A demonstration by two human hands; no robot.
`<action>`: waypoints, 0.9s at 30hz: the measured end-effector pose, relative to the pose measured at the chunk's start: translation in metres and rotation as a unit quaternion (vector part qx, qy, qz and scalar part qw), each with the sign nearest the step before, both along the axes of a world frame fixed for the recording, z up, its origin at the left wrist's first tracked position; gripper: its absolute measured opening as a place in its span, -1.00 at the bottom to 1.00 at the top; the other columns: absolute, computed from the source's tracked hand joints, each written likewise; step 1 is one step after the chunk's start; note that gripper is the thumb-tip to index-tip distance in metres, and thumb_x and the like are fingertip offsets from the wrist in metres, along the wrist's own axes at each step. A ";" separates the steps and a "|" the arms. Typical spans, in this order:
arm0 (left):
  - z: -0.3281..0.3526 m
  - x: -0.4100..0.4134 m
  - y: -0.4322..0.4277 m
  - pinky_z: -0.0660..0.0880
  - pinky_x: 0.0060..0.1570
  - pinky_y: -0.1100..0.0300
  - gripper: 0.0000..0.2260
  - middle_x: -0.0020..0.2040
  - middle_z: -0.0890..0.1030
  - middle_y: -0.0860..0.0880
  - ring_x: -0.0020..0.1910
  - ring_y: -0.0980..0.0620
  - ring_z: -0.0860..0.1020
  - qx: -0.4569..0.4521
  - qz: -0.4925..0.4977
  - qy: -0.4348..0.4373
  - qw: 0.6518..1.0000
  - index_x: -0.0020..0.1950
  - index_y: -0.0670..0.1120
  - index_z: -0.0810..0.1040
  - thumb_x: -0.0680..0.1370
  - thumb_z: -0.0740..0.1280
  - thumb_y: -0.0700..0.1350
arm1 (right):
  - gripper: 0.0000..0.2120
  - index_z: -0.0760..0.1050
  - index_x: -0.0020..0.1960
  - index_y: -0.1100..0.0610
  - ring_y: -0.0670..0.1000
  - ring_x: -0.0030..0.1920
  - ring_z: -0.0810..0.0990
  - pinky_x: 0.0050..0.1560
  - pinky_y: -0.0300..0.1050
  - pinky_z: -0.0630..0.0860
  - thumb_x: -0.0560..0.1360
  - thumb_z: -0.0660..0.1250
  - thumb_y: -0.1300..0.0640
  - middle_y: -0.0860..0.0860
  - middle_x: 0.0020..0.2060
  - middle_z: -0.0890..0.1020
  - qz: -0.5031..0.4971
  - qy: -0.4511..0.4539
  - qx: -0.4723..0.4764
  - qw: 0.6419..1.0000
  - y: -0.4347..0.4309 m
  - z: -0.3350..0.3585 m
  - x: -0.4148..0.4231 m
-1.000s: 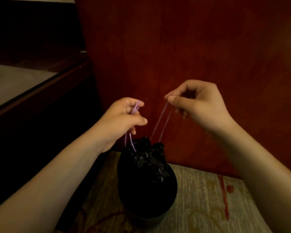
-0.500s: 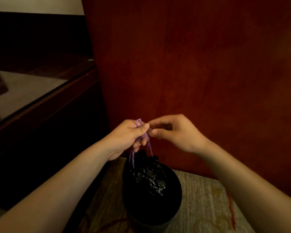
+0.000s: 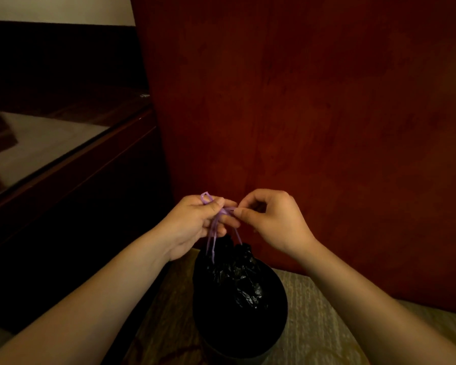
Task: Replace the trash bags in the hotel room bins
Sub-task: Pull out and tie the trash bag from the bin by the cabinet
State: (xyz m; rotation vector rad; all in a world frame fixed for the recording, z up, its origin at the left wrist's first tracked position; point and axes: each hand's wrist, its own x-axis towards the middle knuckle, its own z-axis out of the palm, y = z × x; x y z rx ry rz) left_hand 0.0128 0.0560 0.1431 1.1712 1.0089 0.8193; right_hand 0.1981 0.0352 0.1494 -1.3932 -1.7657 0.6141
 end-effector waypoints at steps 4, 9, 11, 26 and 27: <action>0.004 -0.006 0.003 0.60 -0.16 0.15 -0.83 -0.10 0.70 -0.18 -0.21 -0.03 0.60 -0.024 -0.012 0.009 1.000 0.09 -0.24 0.66 0.57 0.34 -0.21 | -0.89 0.62 -0.14 0.30 -0.02 -0.39 0.58 -0.45 -0.20 0.46 0.46 0.49 0.25 0.08 -0.37 0.63 0.095 0.194 -0.168 0.962 -0.007 -0.004 0.003; 0.009 -0.007 0.002 0.61 -0.14 0.18 -0.88 -0.17 0.69 -0.25 -0.22 -0.04 0.65 0.038 -0.021 0.110 0.993 -0.08 -0.23 0.70 0.40 0.51 -0.34 | -0.92 0.63 -0.07 0.28 -0.05 -0.27 0.58 -0.38 -0.20 0.49 0.50 0.43 0.25 0.07 -0.26 0.63 0.117 0.169 -0.258 0.944 -0.004 -0.011 0.010; 0.010 -0.005 0.002 0.60 -0.14 0.17 -0.90 -0.23 0.69 -0.21 -0.25 0.00 0.65 0.145 -0.041 0.211 0.966 -0.18 -0.16 0.71 0.38 0.54 -0.33 | -0.92 0.63 -0.03 0.16 -0.11 -0.20 0.55 -0.28 -0.21 0.48 0.57 0.35 0.21 -0.05 -0.21 0.62 0.075 0.145 -0.213 0.963 0.002 -0.013 0.009; -0.034 0.003 -0.008 0.52 -0.12 0.24 -0.92 -0.11 0.61 -0.04 -0.17 0.07 0.56 0.623 0.091 0.328 0.704 -0.06 -0.18 0.66 0.55 0.43 -0.16 | -0.91 0.67 -0.10 0.16 -0.09 -0.26 0.65 -0.22 -0.22 0.45 0.44 0.47 0.31 0.03 -0.24 0.73 0.011 0.386 -0.226 0.894 0.012 -0.021 -0.004; -0.036 0.001 -0.008 0.54 -0.14 0.21 -0.90 -0.13 0.62 -0.04 -0.18 0.07 0.57 0.618 0.101 0.322 0.710 -0.05 -0.18 0.68 0.55 0.44 -0.14 | -0.90 0.67 -0.14 0.15 -0.07 -0.25 0.67 -0.21 -0.20 0.48 0.42 0.48 0.33 0.05 -0.23 0.74 -0.008 0.404 -0.205 0.892 0.012 -0.021 -0.003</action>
